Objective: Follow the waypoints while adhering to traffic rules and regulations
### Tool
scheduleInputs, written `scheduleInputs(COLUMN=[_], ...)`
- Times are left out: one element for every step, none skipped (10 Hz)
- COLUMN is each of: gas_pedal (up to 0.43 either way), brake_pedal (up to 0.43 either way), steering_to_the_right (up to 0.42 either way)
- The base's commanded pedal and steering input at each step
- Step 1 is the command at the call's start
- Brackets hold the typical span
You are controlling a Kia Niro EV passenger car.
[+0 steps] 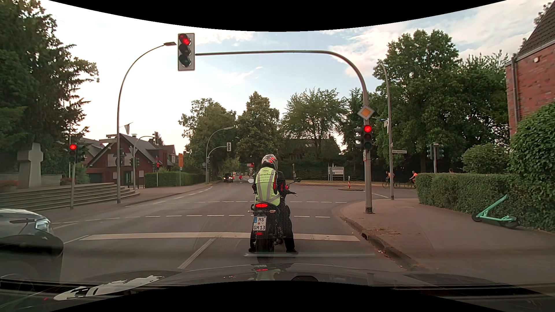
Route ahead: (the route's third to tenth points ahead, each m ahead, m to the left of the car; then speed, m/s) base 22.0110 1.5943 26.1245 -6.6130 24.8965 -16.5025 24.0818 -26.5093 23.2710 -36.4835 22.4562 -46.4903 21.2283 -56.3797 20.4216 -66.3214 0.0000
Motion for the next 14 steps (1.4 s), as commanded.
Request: scheduleInputs(gas_pedal=[0.000,0.000,0.000,0.000,0.000,0.000,0.000,0.000,0.000,0.000,0.000,0.000,0.000,0.000], brake_pedal=[0.000,0.000,0.000,0.000,0.000,0.000,0.000,0.000,0.000,0.000,0.000,0.000,0.000,0.000], steering_to_the_right=[-0.016,-0.016,-0.016,-0.016,-0.016,-0.016,-0.016,-0.016,-0.016,-0.016,-0.016,-0.016,-0.016,-0.016])
